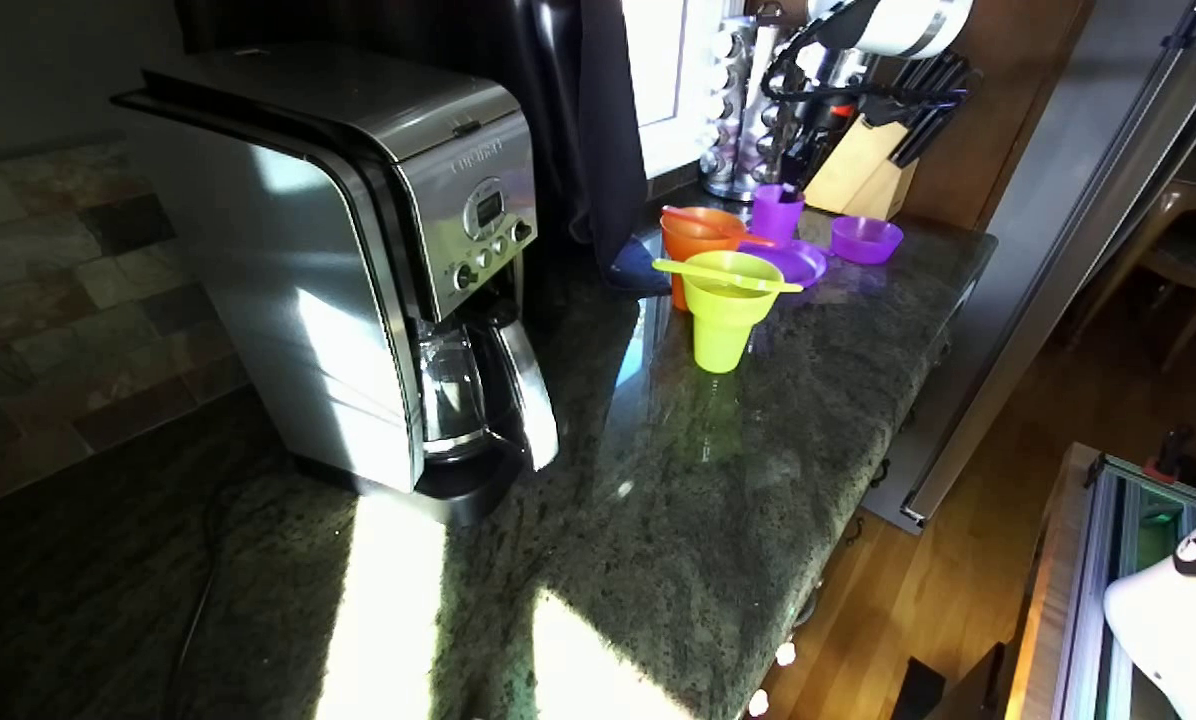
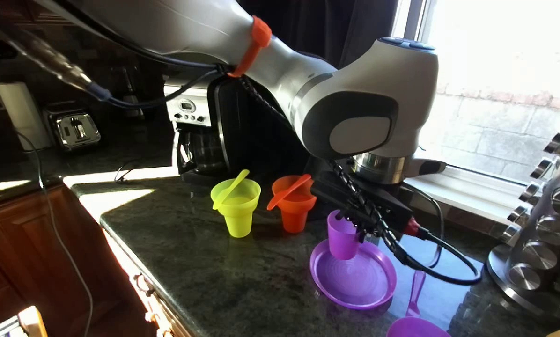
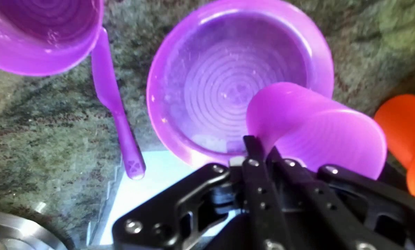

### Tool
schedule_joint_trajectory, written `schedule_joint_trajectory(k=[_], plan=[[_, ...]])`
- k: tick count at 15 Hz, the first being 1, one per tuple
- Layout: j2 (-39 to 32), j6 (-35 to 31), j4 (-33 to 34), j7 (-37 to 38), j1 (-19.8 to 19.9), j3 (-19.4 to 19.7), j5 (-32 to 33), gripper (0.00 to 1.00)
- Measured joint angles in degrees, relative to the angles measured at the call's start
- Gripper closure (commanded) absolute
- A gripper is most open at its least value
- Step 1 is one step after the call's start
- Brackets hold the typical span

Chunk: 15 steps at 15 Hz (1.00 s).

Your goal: Move the purple cup forward, then put the purple bowl on the purple cup, then put the purple knife on the purple bowl

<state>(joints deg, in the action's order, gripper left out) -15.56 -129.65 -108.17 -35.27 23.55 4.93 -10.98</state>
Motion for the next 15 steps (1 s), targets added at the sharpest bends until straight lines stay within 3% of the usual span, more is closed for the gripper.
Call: schedule_joint_trajectory(k=[3,8,12,15], plan=[[5.3,4.4,-5.9,-5.9,0.1,1.2,-0.5,0.99],[13.4,7.1,-15.1,-7.4,-2.2,3.3,-0.3,0.99],[17.8,5.2,-21.8,-7.4,-4.7,4.5,-0.3,0.99],[19.6,-0.2,-26.6,-6.2,-6.5,4.8,-0.4,0.99]])
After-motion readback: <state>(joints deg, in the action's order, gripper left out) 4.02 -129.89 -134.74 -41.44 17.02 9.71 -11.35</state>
